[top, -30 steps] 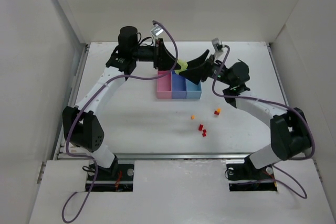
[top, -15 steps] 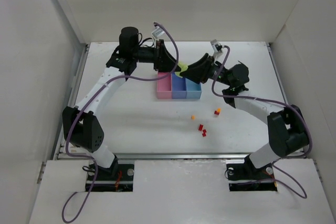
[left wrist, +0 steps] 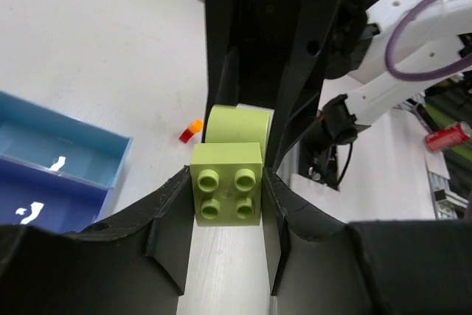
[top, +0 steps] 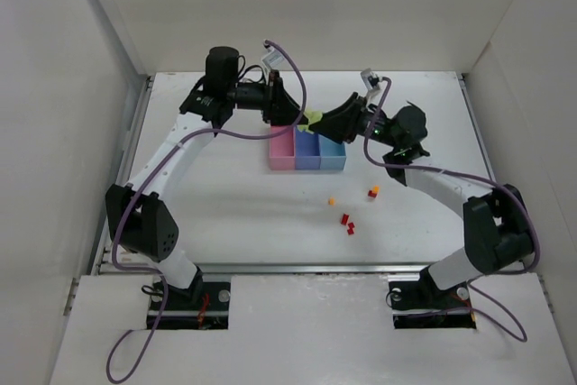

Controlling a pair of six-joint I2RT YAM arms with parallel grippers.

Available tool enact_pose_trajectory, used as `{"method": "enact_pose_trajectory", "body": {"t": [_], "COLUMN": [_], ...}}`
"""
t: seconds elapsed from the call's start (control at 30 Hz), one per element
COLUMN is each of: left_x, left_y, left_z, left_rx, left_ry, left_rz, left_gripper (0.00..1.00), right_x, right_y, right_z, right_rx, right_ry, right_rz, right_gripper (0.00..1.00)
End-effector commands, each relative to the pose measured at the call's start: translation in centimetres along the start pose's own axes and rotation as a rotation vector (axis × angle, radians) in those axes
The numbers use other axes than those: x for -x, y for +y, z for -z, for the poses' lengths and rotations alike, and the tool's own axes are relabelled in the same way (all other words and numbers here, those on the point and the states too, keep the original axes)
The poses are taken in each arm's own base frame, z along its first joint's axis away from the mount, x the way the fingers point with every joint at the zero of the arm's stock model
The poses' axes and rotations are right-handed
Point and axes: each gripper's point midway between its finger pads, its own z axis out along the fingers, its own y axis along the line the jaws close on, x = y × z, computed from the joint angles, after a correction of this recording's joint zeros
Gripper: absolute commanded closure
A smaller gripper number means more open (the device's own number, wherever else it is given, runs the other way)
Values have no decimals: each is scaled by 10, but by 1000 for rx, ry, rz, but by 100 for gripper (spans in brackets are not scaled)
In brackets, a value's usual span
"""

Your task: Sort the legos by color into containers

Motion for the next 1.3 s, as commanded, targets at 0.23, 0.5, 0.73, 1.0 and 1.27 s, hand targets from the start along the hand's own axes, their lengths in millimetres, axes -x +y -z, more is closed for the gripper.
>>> {"method": "enact_pose_trajectory", "body": {"t": [0.23,0.5,0.73,1.0,1.27], "left_x": [7,3,-11,-28,-29], "left_y": [30,109,108,106,103], "left_z": [28,64,78,80,73], "left_rx": [174,674,758,770,760], "left_ry": [-5,-2,31,74,90], "left_rz": [-28,-12,-50,-37,-65], "left_gripper": [100,100,100,100,100], "right_x": [20,35,21,-34,-75], "right_y": [-16,-113,-166,-188,-207], "right_z": [53,76,89,88,89], "right_rx": [-233,-924,-1284,-1355,-1375], "right_ry": [-64,-7,187,394,508], "right_rz": [126,129,154,117,71], "right_gripper": [100,100,100,100,87]}}
